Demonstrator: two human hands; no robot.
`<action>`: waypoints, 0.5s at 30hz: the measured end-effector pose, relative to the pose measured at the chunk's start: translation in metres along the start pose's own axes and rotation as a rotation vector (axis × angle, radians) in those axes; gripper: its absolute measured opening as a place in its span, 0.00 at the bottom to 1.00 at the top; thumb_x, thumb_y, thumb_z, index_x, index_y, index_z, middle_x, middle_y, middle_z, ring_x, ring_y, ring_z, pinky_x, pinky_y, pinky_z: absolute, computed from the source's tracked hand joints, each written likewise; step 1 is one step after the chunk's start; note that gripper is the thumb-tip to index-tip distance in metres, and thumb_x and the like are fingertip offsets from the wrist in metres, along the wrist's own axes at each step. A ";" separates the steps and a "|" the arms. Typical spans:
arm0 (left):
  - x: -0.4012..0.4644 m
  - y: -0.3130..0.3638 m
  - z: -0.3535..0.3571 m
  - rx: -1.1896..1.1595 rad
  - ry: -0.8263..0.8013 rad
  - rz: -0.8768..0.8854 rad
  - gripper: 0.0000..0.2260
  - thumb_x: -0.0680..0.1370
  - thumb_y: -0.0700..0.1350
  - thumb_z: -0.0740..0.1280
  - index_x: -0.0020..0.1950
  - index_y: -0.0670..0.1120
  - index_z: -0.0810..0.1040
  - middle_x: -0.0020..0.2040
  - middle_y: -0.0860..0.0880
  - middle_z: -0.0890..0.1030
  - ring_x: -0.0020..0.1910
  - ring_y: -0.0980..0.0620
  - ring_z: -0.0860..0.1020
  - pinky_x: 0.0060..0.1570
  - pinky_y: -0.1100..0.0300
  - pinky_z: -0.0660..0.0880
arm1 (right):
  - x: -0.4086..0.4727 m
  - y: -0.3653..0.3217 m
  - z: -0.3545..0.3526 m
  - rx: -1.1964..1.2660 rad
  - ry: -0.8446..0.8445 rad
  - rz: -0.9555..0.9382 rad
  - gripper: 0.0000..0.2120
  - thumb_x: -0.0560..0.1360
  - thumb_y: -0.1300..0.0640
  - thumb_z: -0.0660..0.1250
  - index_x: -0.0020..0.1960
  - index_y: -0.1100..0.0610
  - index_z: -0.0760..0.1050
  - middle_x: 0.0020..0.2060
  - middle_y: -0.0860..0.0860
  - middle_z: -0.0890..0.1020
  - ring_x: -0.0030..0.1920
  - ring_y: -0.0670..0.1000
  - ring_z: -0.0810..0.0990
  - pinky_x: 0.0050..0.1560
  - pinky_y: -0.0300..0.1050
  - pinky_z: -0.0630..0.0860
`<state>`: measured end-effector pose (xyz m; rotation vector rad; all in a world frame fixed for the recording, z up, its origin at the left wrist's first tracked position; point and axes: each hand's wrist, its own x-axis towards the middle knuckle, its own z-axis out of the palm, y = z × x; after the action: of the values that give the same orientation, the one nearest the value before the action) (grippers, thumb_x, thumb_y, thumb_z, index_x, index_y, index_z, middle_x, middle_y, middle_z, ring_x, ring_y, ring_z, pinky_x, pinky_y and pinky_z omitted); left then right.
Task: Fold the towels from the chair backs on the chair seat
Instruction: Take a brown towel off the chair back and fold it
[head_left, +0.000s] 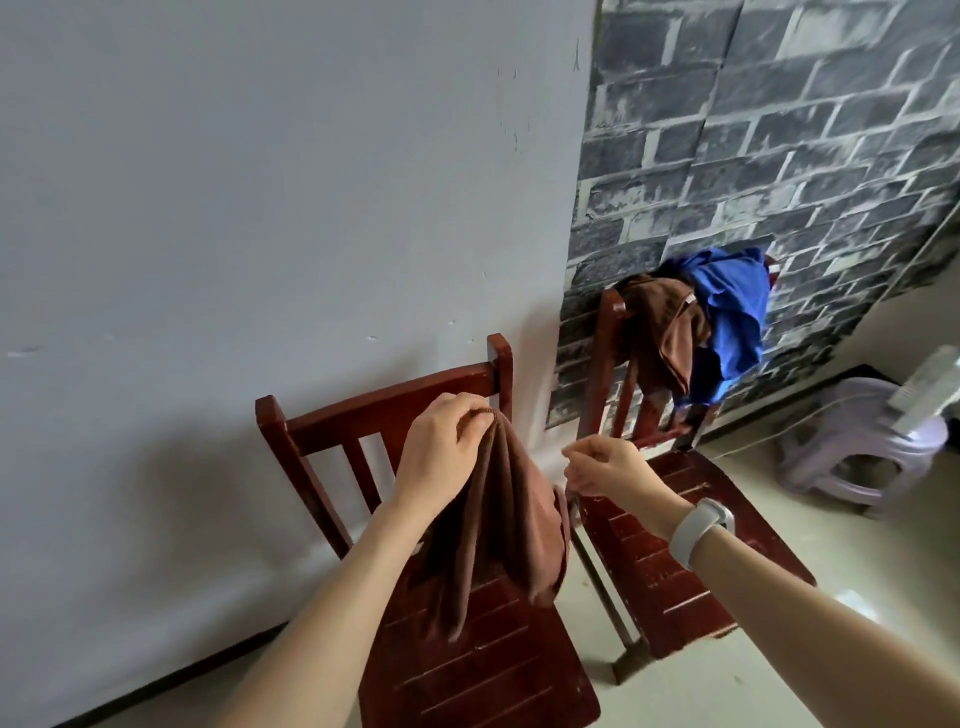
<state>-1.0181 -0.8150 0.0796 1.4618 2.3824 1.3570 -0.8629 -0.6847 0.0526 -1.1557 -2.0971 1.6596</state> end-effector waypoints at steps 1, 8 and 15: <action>0.003 0.004 -0.003 -0.010 0.029 -0.022 0.07 0.77 0.42 0.63 0.51 0.43 0.79 0.47 0.50 0.79 0.46 0.55 0.77 0.46 0.73 0.71 | 0.001 0.010 0.002 -0.032 -0.019 0.009 0.09 0.76 0.62 0.62 0.55 0.61 0.75 0.41 0.54 0.80 0.38 0.48 0.79 0.41 0.39 0.77; 0.012 0.034 -0.022 -0.145 0.224 -0.120 0.03 0.77 0.42 0.65 0.47 0.46 0.78 0.40 0.61 0.77 0.42 0.65 0.76 0.44 0.77 0.71 | 0.005 0.030 0.050 -0.169 -0.350 0.042 0.45 0.69 0.46 0.71 0.75 0.53 0.47 0.69 0.53 0.63 0.70 0.55 0.63 0.67 0.49 0.66; 0.015 0.046 -0.050 -0.521 0.386 -0.318 0.05 0.77 0.40 0.64 0.44 0.49 0.77 0.42 0.51 0.79 0.43 0.55 0.80 0.45 0.58 0.79 | 0.028 0.042 0.094 0.080 -0.150 0.330 0.35 0.71 0.48 0.69 0.68 0.63 0.57 0.60 0.59 0.73 0.59 0.59 0.75 0.55 0.51 0.74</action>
<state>-1.0161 -0.8291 0.1477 0.7083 2.0663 2.0895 -0.9205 -0.7311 -0.0241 -1.4565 -1.9849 2.0114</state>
